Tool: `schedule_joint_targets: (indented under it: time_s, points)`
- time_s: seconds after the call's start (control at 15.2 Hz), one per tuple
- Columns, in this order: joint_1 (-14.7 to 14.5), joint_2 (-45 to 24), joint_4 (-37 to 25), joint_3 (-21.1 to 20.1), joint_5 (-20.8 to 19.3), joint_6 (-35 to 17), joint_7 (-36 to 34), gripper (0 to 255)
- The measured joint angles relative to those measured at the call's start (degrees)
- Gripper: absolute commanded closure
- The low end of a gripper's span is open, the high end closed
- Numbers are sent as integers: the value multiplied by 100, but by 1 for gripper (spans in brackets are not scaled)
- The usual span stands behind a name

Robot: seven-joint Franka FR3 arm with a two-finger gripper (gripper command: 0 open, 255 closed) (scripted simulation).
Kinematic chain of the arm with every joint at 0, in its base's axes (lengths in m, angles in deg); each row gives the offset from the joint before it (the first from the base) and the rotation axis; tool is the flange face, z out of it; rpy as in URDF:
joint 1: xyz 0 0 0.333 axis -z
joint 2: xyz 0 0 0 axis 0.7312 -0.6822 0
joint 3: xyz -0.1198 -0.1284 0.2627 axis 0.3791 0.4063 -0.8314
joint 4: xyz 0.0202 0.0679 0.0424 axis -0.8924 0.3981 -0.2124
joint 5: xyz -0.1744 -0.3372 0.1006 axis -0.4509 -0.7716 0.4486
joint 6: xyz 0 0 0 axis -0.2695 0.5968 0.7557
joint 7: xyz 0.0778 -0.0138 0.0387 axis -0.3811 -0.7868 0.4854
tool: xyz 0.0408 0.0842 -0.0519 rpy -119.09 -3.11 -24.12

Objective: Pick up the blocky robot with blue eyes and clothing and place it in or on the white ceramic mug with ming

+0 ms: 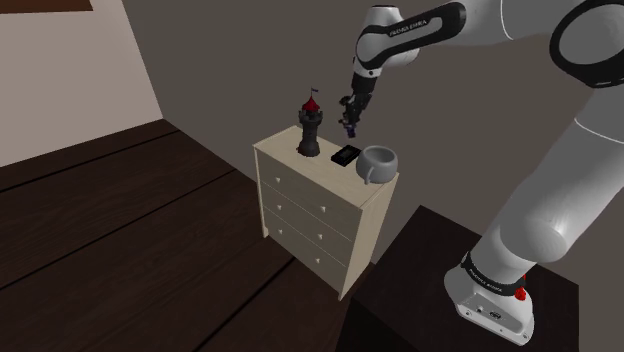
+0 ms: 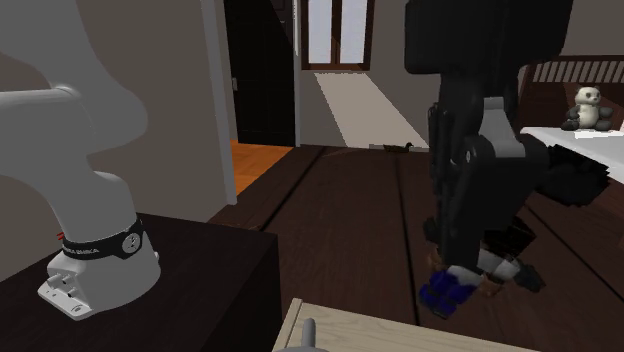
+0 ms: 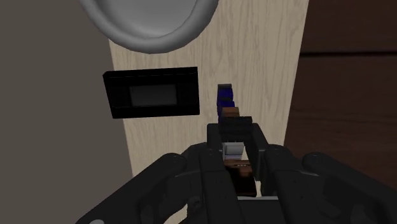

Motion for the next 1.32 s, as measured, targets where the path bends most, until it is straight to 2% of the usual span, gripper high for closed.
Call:
schedule_joint_targets:
  time_s: [0.73,1.32]
  points:
    - [502,1903,1970,439,-491,-93,635,255]
    - [542,1811,2538,542,-506,-745,751,255]
